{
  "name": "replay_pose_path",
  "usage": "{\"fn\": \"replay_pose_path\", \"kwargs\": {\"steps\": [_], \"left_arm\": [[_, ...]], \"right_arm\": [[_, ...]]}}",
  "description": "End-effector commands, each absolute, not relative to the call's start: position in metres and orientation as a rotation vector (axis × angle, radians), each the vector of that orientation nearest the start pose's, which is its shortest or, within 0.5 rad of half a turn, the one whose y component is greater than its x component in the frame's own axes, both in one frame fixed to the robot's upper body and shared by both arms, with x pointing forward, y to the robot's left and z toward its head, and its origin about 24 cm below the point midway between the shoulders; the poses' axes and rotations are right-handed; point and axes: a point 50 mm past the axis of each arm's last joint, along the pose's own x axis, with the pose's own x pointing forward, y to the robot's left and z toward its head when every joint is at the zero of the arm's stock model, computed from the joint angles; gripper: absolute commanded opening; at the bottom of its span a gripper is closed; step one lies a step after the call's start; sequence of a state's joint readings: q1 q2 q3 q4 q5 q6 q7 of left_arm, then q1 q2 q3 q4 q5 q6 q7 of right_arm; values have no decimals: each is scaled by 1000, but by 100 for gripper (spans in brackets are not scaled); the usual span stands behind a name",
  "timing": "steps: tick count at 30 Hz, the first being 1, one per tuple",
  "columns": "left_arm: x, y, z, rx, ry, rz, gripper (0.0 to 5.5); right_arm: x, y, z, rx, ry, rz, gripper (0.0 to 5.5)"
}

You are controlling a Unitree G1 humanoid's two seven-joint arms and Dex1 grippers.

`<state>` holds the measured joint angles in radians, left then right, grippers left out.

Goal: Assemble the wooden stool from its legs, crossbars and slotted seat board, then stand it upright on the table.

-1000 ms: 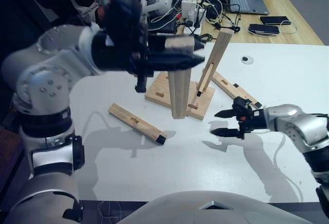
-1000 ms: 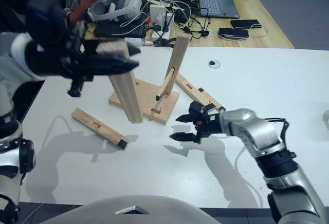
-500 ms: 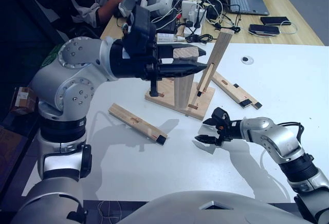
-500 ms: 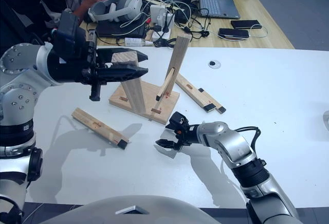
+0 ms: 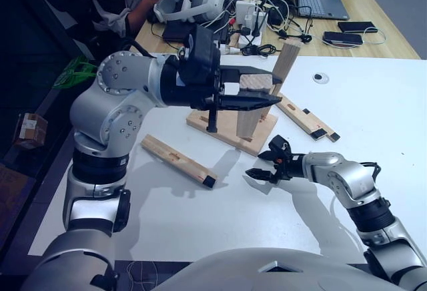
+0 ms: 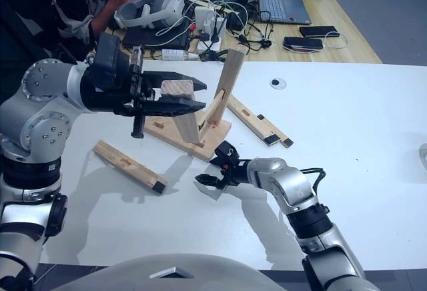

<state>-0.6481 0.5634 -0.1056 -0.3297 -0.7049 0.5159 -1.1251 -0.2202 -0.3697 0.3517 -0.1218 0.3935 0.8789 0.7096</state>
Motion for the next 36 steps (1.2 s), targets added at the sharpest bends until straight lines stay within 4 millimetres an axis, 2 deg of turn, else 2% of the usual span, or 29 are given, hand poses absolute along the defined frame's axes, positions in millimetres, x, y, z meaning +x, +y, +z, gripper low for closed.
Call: {"fn": "replay_pose_path", "kwargs": {"steps": [1,3,7,12,14,17,21,25,27,32,36], "left_arm": [[252,105,240,236,-281,-1628,102],[249,108,246,205,-289,-1642,102],[243,116,265,124,-311,-1686,102],[239,123,291,-11,-386,-1717,102],[241,125,297,-49,-404,-1702,102],[246,123,296,-55,-409,-1658,102],[248,119,292,-58,-405,-1637,102],[250,117,293,-72,-414,-1625,102],[250,117,292,-72,-414,-1621,102],[251,117,290,-74,-411,-1605,102],[252,117,287,-69,-407,-1594,102]], "right_arm": [[239,-84,49,114,650,1142,431],[239,-89,57,137,619,1173,431],[244,-124,74,127,582,1203,431],[247,-176,128,154,464,1361,431],[252,-185,145,148,418,1392,431],[259,-176,168,116,312,1427,431],[252,-149,181,87,220,1490,431],[248,-132,180,49,181,1490,431],[251,-128,177,35,164,1446,405],[258,-127,173,25,111,1371,309],[258,-131,174,39,96,1384,309]]}}
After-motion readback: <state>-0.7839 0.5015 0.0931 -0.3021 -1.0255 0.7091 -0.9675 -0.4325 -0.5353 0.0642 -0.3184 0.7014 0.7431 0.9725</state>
